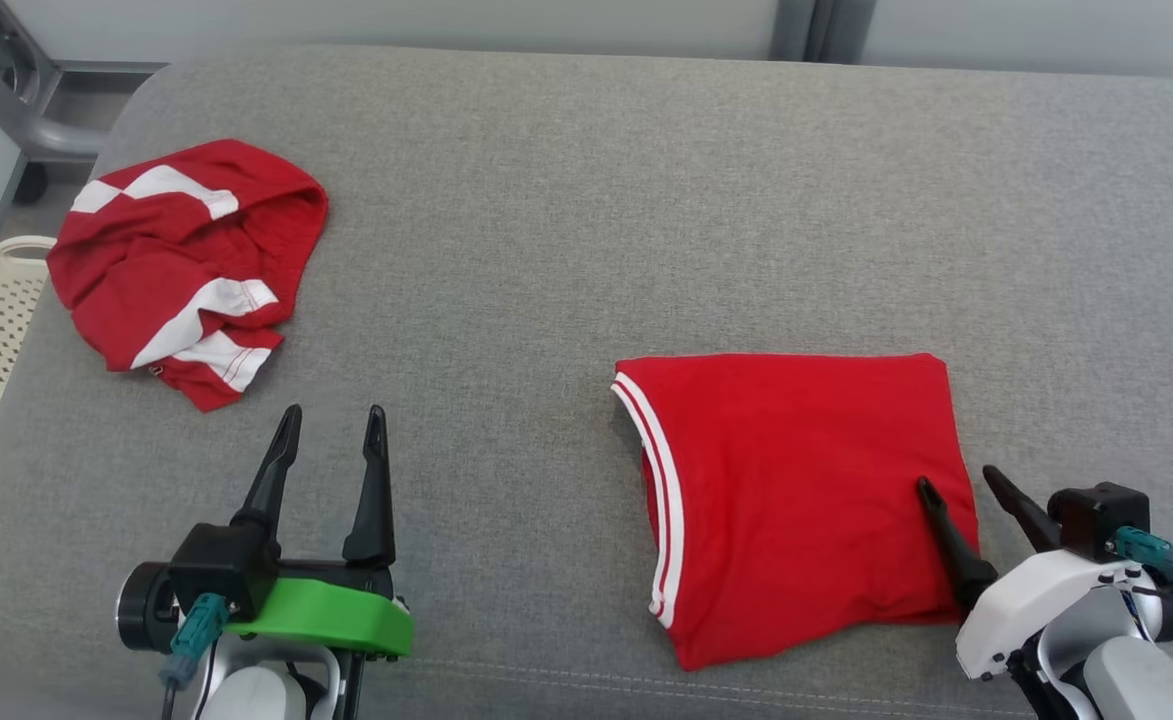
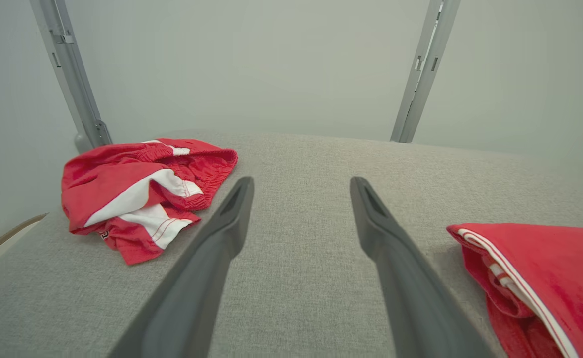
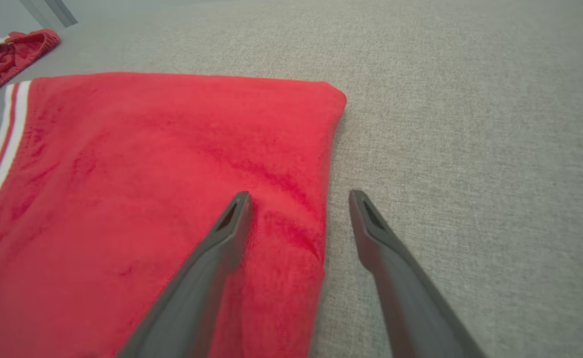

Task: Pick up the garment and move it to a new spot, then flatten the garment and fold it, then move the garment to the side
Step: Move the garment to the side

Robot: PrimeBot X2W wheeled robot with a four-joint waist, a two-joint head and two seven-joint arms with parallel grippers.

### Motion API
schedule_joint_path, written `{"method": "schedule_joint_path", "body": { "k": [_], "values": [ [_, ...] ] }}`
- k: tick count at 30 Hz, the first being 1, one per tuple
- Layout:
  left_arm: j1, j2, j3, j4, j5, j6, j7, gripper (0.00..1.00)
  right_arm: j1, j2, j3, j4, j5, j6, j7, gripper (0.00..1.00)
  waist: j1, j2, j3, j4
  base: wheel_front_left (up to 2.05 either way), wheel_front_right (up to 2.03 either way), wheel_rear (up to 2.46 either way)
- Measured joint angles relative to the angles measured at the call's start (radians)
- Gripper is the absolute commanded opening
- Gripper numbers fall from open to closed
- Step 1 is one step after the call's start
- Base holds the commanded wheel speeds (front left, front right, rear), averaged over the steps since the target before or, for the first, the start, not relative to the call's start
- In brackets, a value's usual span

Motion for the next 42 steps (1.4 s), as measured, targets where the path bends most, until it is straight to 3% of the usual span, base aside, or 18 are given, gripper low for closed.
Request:
{"method": "schedule_joint_path", "body": {
  "k": [5, 6, 8, 18, 30, 42],
  "values": [
    [-0.016, -0.006, -0.007, 0.009, -0.001, 0.0, -0.006, 1.0, -0.051, -0.012, 0.019, 0.089, 0.028, 0.0, 0.011, 1.0, 0.0, 0.0, 0.023, 0.031, 0.0, 0.0, 0.0],
    [-0.017, -0.006, -0.007, 0.01, -0.001, 0.0, -0.007, 1.0, -0.06, -0.013, 0.024, 0.103, 0.033, 0.0, 0.015, 0.6, 0.0, 0.0, 0.028, 0.034, 0.0, 0.0, 0.0],
    [-0.021, -0.007, -0.007, 0.009, -0.001, 0.001, -0.007, 1.0, -0.08, -0.014, 0.03, 0.119, 0.038, 0.0, 0.007, 0.0, 0.0, 0.0, 0.039, 0.038, 0.0, 0.0, 0.0],
    [-0.077, -0.011, -0.007, -0.013, 0.008, 0.0, -0.012, 1.0, -0.128, -0.02, 0.035, 0.128, 0.012, 0.001, -0.064, 0.0, 0.0, 0.0, 0.073, -0.028, 0.0, 0.0, 0.0],
    [-0.104, 0.049, 0.005, -0.055, 0.039, 0.0, 0.008, 1.0, -0.144, 0.01, -0.059, 0.151, -0.017, 0.001, -0.134, 0.0, 0.0, 0.0, 0.106, -0.244, 0.0, 0.0, 0.0],
    [-0.157, 0.089, -0.027, -0.137, 0.069, -0.006, 0.08, 1.0, -0.4, -0.044, -0.107, 0.227, -0.027, 0.001, -0.152, 0.0, 0.0, 0.0, 0.156, -0.436, 0.0, 0.0, 0.0]
  ]
}}
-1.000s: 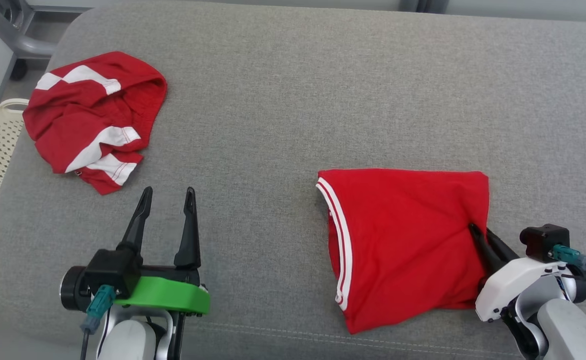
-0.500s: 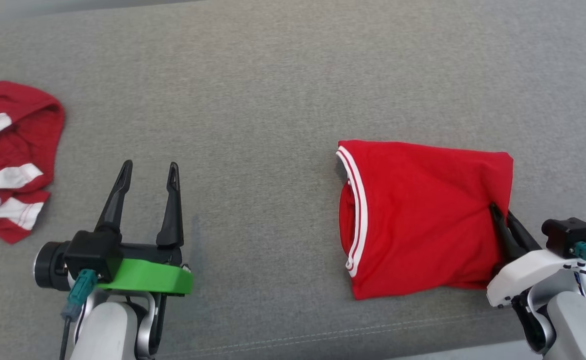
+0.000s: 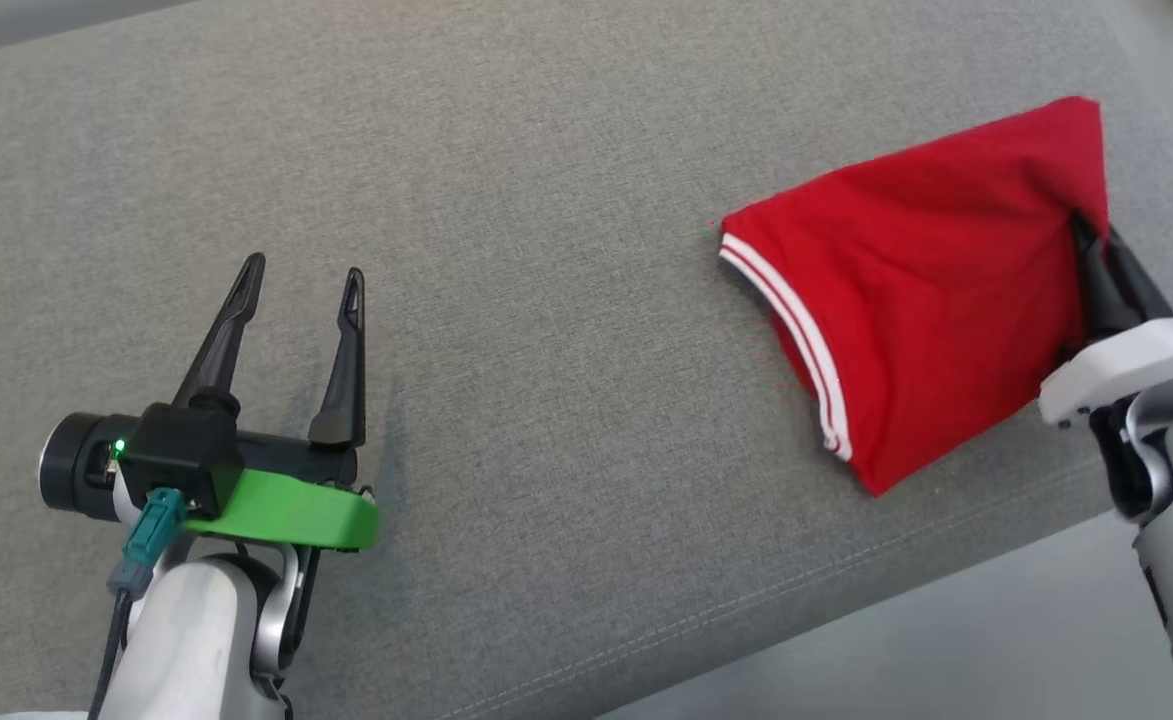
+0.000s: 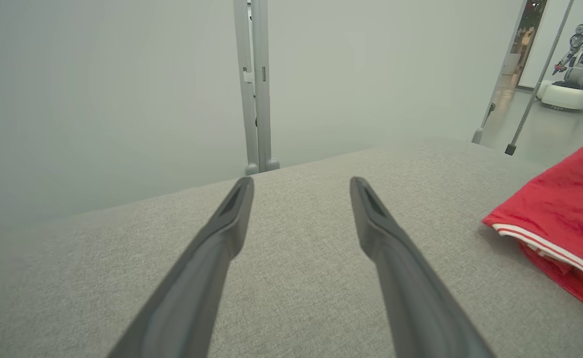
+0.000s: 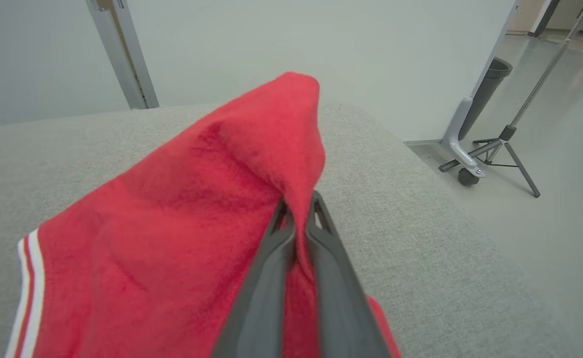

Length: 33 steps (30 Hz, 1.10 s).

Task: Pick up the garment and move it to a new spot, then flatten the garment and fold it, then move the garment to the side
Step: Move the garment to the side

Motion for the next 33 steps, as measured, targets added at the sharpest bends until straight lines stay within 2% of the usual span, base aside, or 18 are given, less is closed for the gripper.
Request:
{"method": "schedule_joint_path", "body": {
  "k": [6, 14, 15, 16, 20, 24, 28, 33],
  "values": [
    [-0.012, 0.013, -0.01, -0.021, 0.003, -0.005, 0.02, 1.0, -0.137, -0.065, -0.032, 0.067, 0.014, 0.0, -0.003, 0.0, 0.0001, 0.0, 0.041, -0.027, 0.0, 0.0, 0.0],
    [-0.026, 0.033, -0.021, -0.049, 0.009, -0.007, 0.041, 1.0, -0.235, -0.119, -0.113, 0.166, -0.011, 0.0, -0.004, 0.0, 0.0001, 0.0, 0.076, -0.007, 0.0, 0.0, 0.0],
    [-0.028, 0.034, -0.021, -0.05, 0.009, -0.007, 0.043, 1.0, -0.242, -0.12, -0.127, 0.195, -0.021, 0.0, -0.004, 0.43, 0.0001, 0.0, 0.08, -0.003, 0.0, 0.0, 0.0],
    [-0.028, 0.036, -0.022, -0.053, 0.009, -0.007, 0.046, 1.0, -0.244, -0.119, -0.14, 0.215, -0.03, 0.0, -0.004, 1.0, 0.0001, 0.0, 0.084, 0.001, 0.0, 0.0, 0.0],
    [-0.03, 0.036, -0.026, -0.057, 0.009, -0.007, 0.046, 1.0, -0.257, -0.114, -0.186, 0.27, -0.053, 0.0, -0.004, 1.0, 0.0001, 0.0, 0.094, 0.012, 0.0, 0.0, 0.0],
    [-0.03, 0.039, -0.026, -0.06, 0.009, -0.002, 0.046, 1.0, -0.268, -0.111, -0.258, 0.24, -0.091, 0.0, -0.004, 1.0, 0.0001, 0.0, 0.1, 0.02, 0.0, 0.0, 0.0],
    [-0.029, 0.04, -0.026, -0.055, 0.007, 0.004, 0.044, 1.0, -0.246, -0.064, -0.286, 0.104, -0.114, 0.0, -0.004, 1.0, 0.0, 0.0, 0.09, 0.021, 0.0, 0.0, 0.0],
    [-0.025, 0.033, -0.023, -0.038, -0.007, 0.015, 0.024, 1.0, -0.151, 0.011, -0.258, -0.11, -0.112, 0.0, -0.004, 1.0, 0.0, 0.0, 0.067, 0.033, 0.0, 0.0, 0.0]
  ]
}}
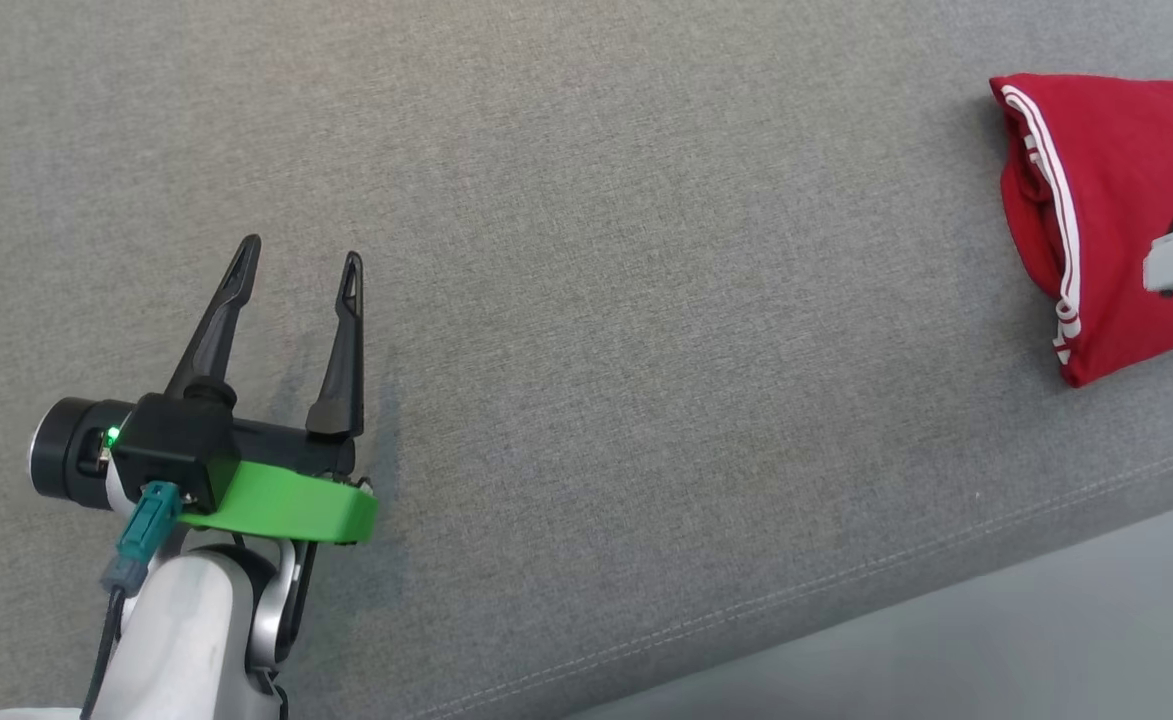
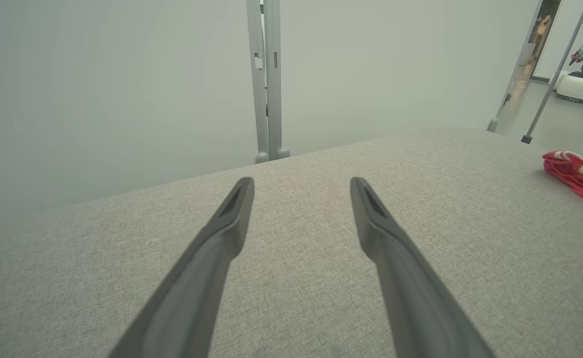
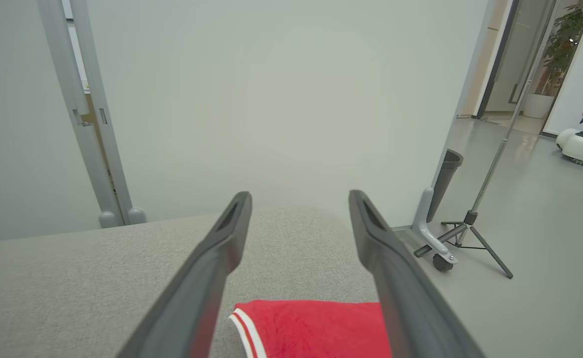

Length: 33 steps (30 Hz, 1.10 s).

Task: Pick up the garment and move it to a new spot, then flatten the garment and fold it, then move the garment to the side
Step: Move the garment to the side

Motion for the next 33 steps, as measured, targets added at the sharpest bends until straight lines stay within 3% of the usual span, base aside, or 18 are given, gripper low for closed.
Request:
{"method": "schedule_joint_path", "body": {
  "k": [4, 11, 22, 33],
  "values": [
    [0.008, -0.02, -0.002, 0.019, -0.013, 0.008, -0.028, 1.0, 0.112, 0.056, 0.034, -0.2, -0.009, 0.0, 0.0, 1.0, 0.0, 0.0, -0.023, 0.033, 0.0, 0.0, 0.0],
    [0.023, -0.042, 0.001, 0.062, -0.035, 0.018, -0.07, 1.0, 0.262, 0.124, 0.115, -0.39, -0.033, 0.0, 0.0, 1.0, 0.0, 0.0, -0.055, 0.107, 0.0, 0.0, 0.0],
    [0.092, -0.06, 0.034, 0.108, -0.063, 0.035, -0.11, 1.0, 0.471, 0.199, 0.162, -0.457, -0.077, 0.0, 0.0, 1.0, 0.0, 0.0, -0.126, 0.24, 0.0, 0.0, 0.0],
    [0.167, -0.057, 0.037, 0.128, -0.068, 0.022, -0.113, 1.0, 0.612, 0.228, 0.146, -0.45, -0.105, 0.0, 0.006, 1.0, -0.0001, 0.0, -0.246, 0.303, 0.0, 0.0, 0.0]
  ]
}}
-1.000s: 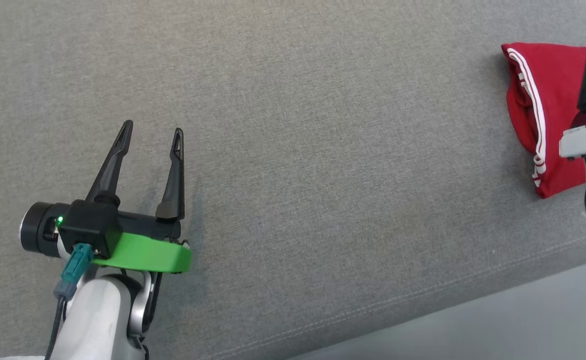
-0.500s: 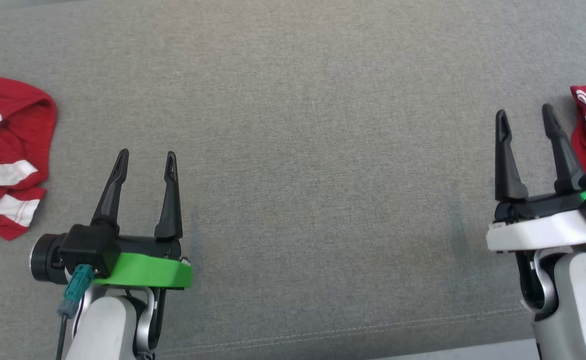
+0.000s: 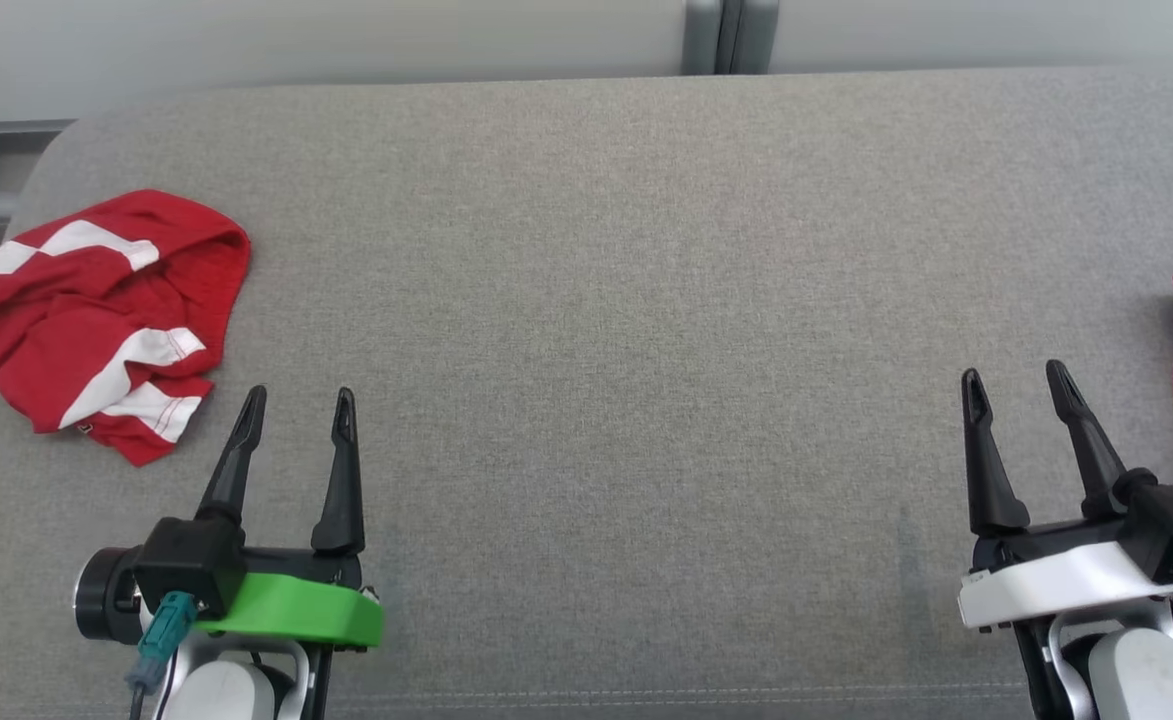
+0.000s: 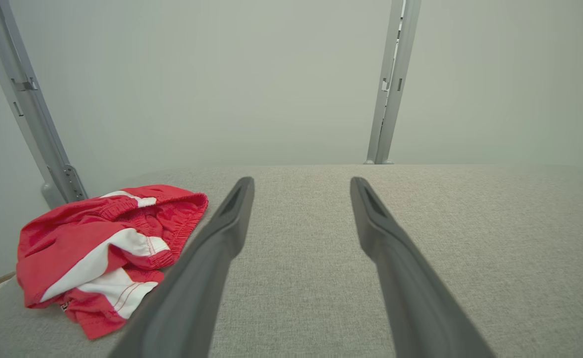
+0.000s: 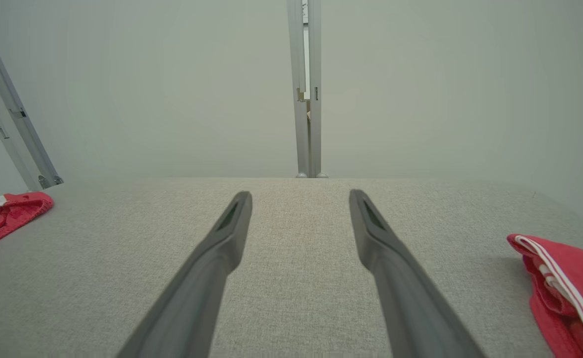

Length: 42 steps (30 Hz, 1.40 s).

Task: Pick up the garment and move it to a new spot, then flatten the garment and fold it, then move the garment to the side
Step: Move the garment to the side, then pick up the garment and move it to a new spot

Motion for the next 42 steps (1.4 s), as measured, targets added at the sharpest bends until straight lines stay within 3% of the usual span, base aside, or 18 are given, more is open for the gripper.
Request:
{"method": "schedule_joint_path", "body": {
  "k": [15, 42],
  "values": [
    [0.062, 0.022, -0.003, 0.024, -0.011, -0.004, -0.001, 1.0, 0.129, 0.019, -0.038, -0.044, -0.033, 0.0, 0.045, 1.0, 0.0, 0.0, -0.112, 0.013, 0.0, 0.0, 0.0],
    [0.062, 0.034, -0.023, 0.053, -0.024, 0.004, 0.008, 1.0, 0.156, 0.034, -0.051, -0.085, -0.049, 0.0, 0.066, 1.0, 0.0, 0.0, -0.124, -0.002, 0.0, 0.0, 0.0]
  ]
}}
